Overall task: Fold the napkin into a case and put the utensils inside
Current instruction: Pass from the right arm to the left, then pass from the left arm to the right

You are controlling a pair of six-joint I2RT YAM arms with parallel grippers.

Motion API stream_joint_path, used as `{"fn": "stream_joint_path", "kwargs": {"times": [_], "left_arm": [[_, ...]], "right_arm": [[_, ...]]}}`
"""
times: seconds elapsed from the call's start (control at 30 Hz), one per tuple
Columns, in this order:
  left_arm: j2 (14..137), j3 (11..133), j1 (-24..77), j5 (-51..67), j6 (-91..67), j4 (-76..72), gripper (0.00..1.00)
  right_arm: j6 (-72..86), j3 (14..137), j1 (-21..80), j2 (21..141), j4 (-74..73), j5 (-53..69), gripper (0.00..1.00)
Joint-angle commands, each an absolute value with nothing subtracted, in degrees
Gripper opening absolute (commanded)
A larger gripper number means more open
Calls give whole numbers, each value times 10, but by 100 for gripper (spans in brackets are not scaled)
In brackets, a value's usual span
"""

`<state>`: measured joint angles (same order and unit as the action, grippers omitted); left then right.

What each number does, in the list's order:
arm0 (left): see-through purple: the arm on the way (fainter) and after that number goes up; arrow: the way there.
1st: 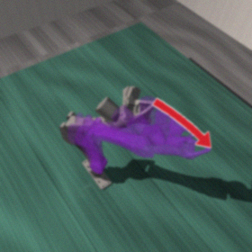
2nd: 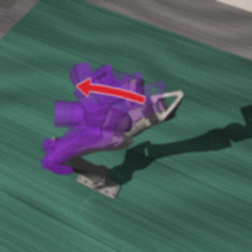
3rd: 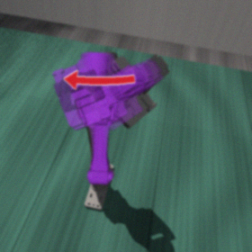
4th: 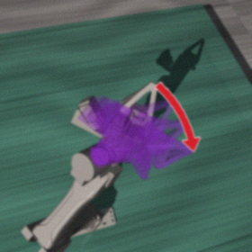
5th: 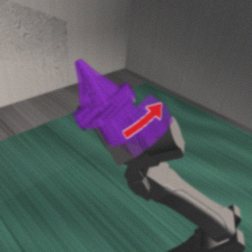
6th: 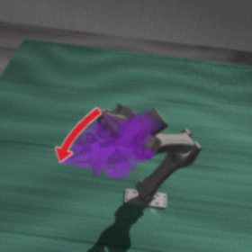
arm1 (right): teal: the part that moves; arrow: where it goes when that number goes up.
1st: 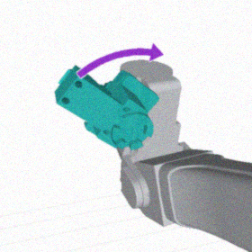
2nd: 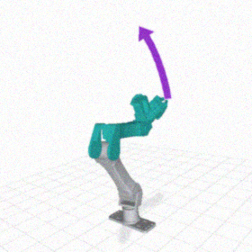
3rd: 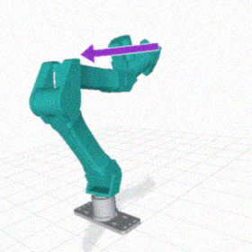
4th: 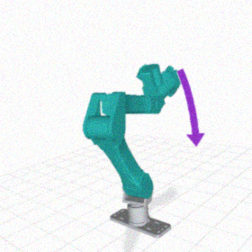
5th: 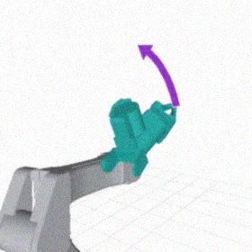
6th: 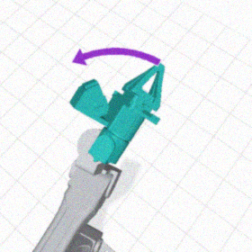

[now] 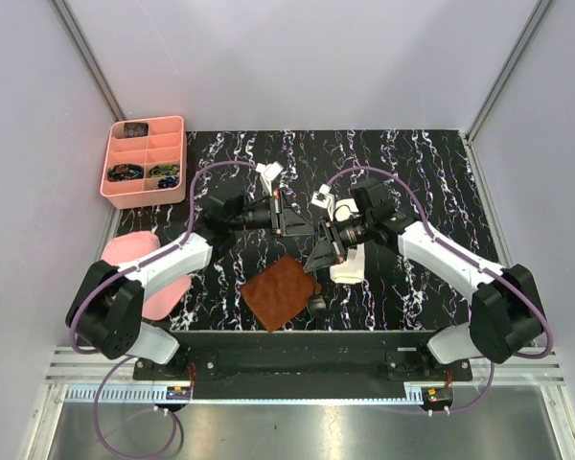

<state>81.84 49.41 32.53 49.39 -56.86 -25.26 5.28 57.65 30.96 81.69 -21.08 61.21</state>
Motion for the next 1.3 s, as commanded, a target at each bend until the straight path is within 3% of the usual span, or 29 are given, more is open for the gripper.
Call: {"fn": "stream_joint_path", "kwargs": {"times": [0.0, 0.03, 0.07, 0.17, 0.2, 0.3, 0.4, 0.43, 0.63, 0.73, 0.83, 0.97, 1.07, 1.1, 1.13, 1.23, 1.27], "left_arm": [[829, 497, 327, 516, -624, -369, 11], [831, 504, 327, 517, -627, -373, 0], [831, 509, 326, 512, -616, -362, 0], [821, 533, 313, 502, -577, -296, 0], [822, 534, 306, 507, -578, -298, 0], [836, 533, 278, 536, -622, -359, 0], [841, 541, 265, 538, -623, -359, 0], [841, 544, 264, 535, -621, -355, 0], [854, 557, 265, 522, -615, -355, 0], [861, 557, 269, 521, -624, -367, 0], [865, 560, 278, 519, -626, -371, 0], [870, 563, 292, 508, -626, -372, 0], [878, 568, 298, 501, -619, -371, 0], [878, 584, 298, 495, -601, -303, 0], [876, 601, 298, 462, -531, -242, 19], [871, 648, 302, 360, -432, -85, 61], [876, 652, 302, 341, -427, -71, 67]], "right_arm": [[81, 573, 313, 785, -174, 626, 5], [91, 571, 314, 782, -173, 613, 14], [106, 564, 314, 776, -174, 553, 35], [204, 526, 312, 731, -177, 420, 69], [254, 513, 309, 706, -184, 397, 91], [336, 448, 297, 671, -174, 403, 95], [404, 389, 297, 637, -128, 440, 90], [416, 375, 297, 627, -120, 444, 81], [537, 285, 297, 560, -8, 470, 62], [568, 276, 297, 548, 29, 469, 58], [593, 271, 297, 550, 54, 474, 48], [631, 261, 297, 562, 98, 486, 31], [651, 247, 298, 549, 94, 483, 0], [654, 243, 296, 540, 78, 476, 0], [656, 231, 281, 528, 56, 455, 0], [728, 186, 256, 446, 3, 419, 0], [735, 178, 252, 431, -40, 409, 0]]}}
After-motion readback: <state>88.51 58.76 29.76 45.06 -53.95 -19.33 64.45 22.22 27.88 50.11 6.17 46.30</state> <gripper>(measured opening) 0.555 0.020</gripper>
